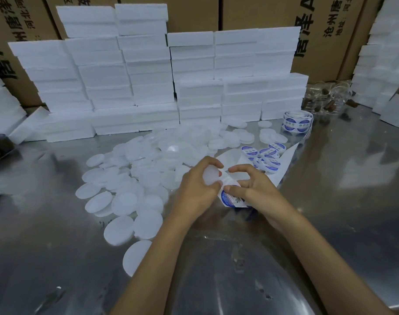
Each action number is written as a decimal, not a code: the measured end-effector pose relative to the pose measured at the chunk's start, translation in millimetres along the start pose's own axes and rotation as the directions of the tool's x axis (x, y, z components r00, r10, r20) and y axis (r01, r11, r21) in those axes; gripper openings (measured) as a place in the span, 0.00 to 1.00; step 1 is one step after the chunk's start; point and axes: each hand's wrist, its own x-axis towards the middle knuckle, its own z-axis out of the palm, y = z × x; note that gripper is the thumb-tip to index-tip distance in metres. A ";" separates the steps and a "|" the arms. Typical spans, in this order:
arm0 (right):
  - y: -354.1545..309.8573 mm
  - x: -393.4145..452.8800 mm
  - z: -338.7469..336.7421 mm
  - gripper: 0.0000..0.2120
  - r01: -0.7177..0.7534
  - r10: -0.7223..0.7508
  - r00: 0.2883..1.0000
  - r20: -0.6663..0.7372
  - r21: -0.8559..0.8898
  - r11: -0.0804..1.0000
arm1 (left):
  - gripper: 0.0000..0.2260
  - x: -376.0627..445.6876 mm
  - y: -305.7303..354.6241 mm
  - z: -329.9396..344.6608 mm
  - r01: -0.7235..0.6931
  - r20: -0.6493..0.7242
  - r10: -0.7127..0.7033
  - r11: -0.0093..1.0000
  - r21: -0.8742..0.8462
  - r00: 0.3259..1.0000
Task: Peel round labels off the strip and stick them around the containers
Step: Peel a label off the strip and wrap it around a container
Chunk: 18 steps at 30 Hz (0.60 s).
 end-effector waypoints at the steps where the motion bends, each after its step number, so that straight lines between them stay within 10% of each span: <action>1: -1.0 -2.3 -1.2 0.21 0.017 -0.019 0.999 0.046 0.036 0.999 | 0.14 0.4 -1.3 -0.2 0.020 0.000 -0.020 1.000 0.011 1.000; 18: -4.8 -8.4 -1.1 0.10 0.240 -0.236 0.970 0.059 -0.091 0.966 | 0.16 6.3 -8.7 -7.6 0.127 -0.013 -0.127 0.991 -0.030 0.992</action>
